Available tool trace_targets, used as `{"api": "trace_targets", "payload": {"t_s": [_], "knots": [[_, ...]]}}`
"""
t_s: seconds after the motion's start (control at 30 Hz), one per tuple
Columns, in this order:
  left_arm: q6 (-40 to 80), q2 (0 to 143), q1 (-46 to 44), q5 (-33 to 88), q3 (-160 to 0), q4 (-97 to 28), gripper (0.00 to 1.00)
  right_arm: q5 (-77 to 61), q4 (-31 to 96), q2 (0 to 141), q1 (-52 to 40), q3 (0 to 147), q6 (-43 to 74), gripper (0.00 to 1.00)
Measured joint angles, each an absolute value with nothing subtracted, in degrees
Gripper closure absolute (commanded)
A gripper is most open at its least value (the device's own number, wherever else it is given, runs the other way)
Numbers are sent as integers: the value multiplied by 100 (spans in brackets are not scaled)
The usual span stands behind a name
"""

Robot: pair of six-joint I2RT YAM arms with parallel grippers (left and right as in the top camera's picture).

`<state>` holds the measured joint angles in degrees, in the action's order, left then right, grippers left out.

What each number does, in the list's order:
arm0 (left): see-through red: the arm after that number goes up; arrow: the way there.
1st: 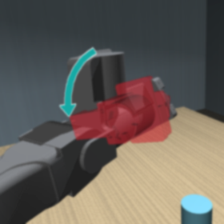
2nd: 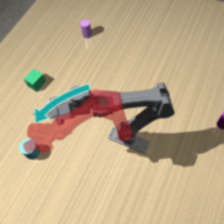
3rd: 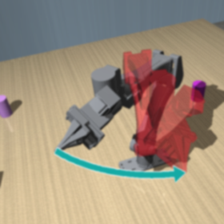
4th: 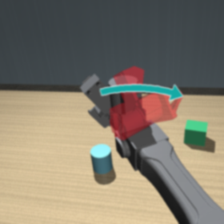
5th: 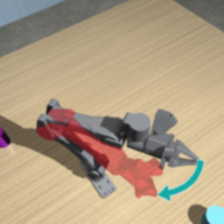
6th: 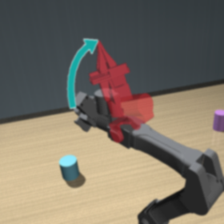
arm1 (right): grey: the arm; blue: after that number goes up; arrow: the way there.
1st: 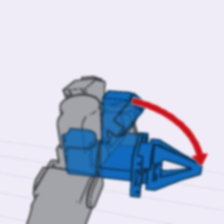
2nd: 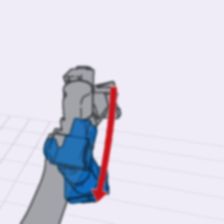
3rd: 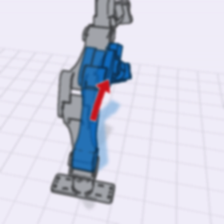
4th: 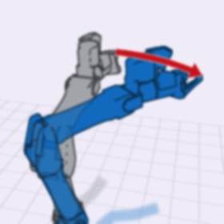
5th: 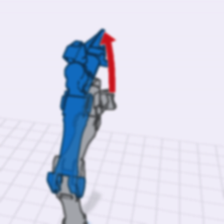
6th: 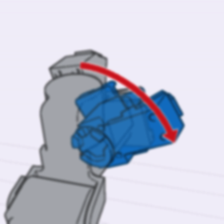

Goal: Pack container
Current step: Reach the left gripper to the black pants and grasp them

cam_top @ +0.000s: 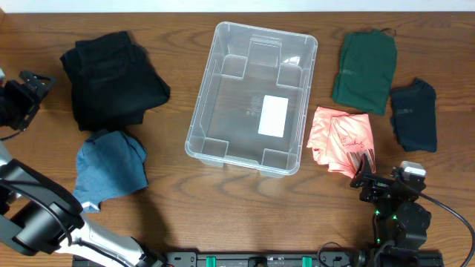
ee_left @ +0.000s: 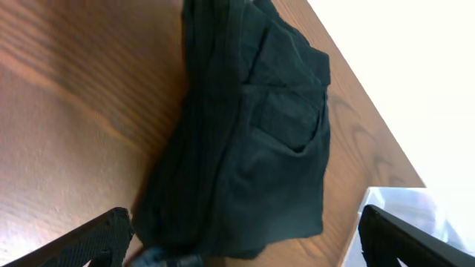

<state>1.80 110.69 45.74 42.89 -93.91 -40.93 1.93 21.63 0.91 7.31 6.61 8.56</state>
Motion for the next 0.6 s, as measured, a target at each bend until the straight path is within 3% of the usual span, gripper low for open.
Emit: {"api": "trace_targets", "payload": {"t_s": [0.6], "knots": [[-8,11710,4462,3304,-9393,-3310,2,193,2161,91,731,661,856,1]]}}
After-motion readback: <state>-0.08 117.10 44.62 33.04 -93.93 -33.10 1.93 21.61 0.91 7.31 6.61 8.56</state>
